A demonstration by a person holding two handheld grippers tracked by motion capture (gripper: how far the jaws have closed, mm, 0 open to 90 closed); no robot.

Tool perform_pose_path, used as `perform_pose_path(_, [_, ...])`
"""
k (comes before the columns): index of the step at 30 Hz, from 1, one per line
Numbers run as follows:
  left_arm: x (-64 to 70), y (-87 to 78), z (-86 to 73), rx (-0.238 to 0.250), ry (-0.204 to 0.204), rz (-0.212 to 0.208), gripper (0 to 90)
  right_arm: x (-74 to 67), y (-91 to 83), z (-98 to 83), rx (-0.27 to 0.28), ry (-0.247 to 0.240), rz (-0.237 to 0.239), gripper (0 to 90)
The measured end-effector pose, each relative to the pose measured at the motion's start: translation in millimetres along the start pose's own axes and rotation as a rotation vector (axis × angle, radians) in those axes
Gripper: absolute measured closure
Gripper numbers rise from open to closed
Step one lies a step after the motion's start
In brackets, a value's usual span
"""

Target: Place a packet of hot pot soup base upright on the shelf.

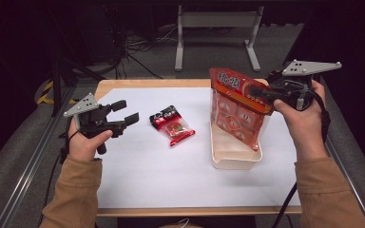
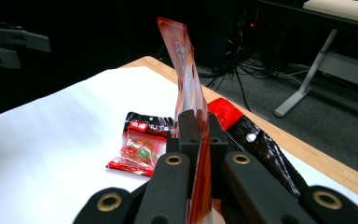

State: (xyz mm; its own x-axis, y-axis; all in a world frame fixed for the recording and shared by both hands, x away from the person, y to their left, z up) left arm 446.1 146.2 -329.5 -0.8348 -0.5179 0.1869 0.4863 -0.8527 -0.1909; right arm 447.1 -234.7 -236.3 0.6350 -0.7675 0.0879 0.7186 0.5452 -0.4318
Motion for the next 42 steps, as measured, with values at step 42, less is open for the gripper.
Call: perform_pose_path(42, [-5.8,4.8,-7.3,-0.022,-0.014,0.002,23.5,4.4,20.1,-51.0,-0.1,0.006,-0.02,89.4])
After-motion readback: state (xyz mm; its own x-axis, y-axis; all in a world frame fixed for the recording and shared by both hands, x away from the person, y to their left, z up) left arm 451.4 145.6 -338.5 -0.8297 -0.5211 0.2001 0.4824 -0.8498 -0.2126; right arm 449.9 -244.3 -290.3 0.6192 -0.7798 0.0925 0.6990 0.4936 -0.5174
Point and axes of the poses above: each handheld gripper's, and its own axes: y roughly forward along the jaws, z roughly out of its top, x roughly to its right, the point moved 8 cm from there along y, roughly forward along the jaws, and after that the axes turned 5 degrees about -z, right-handed, at the moved point
